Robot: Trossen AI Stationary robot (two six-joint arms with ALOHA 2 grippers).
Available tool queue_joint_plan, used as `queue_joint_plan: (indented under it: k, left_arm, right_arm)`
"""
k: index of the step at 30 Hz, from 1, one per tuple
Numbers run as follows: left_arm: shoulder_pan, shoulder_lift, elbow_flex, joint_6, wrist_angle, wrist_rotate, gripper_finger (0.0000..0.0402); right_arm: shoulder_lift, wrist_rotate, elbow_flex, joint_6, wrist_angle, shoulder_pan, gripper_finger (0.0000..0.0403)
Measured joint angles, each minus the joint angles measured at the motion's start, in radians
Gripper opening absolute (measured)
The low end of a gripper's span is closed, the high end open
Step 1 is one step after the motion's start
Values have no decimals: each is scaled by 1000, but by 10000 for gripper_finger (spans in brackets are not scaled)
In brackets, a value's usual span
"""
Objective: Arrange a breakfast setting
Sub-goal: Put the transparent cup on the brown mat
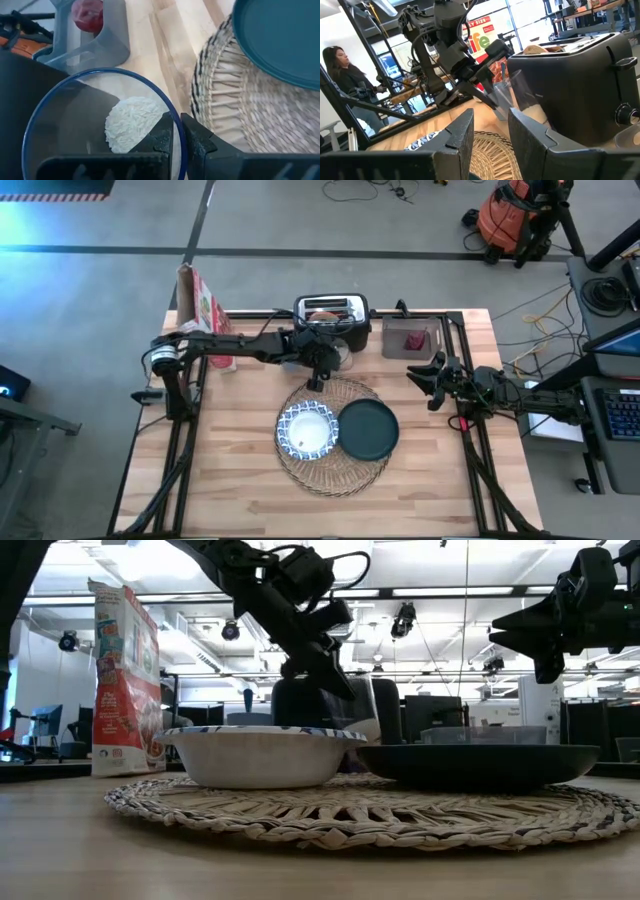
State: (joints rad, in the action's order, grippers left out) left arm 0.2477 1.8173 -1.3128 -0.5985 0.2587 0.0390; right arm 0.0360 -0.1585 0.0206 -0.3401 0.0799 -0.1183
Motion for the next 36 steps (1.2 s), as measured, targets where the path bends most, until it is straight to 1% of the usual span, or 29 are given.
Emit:
queue_joint_plan:
  k: [5, 7, 10, 12, 27, 33, 36]
  left_arm:
    - [-19, -48, -1, 2, 121, 44, 3]
    - [-28, -75, -1, 3, 167, 86, 3]
    - [-41, -106, -2, -2, 220, 176, 3]
    - [-50, -113, -2, -11, 245, 204, 3]
    - [-77, -107, -1, -79, 278, 216, 5]
    - [-77, -107, -1, -152, 259, 240, 6]
    - [-78, -107, -1, -164, 246, 242, 6]
  right_arm:
    - [0, 0, 0, 0, 0, 0, 112]
    - [0, 0, 0, 0, 0, 0, 112]
    - [0, 0, 0, 0, 0, 0, 112]
    - [0, 0, 0, 0, 0, 0, 112]
    - [0, 0, 0, 0, 0, 0, 112]
    - [0, 0, 0, 0, 0, 0, 112]
    - [0, 0, 0, 0, 0, 0, 112]
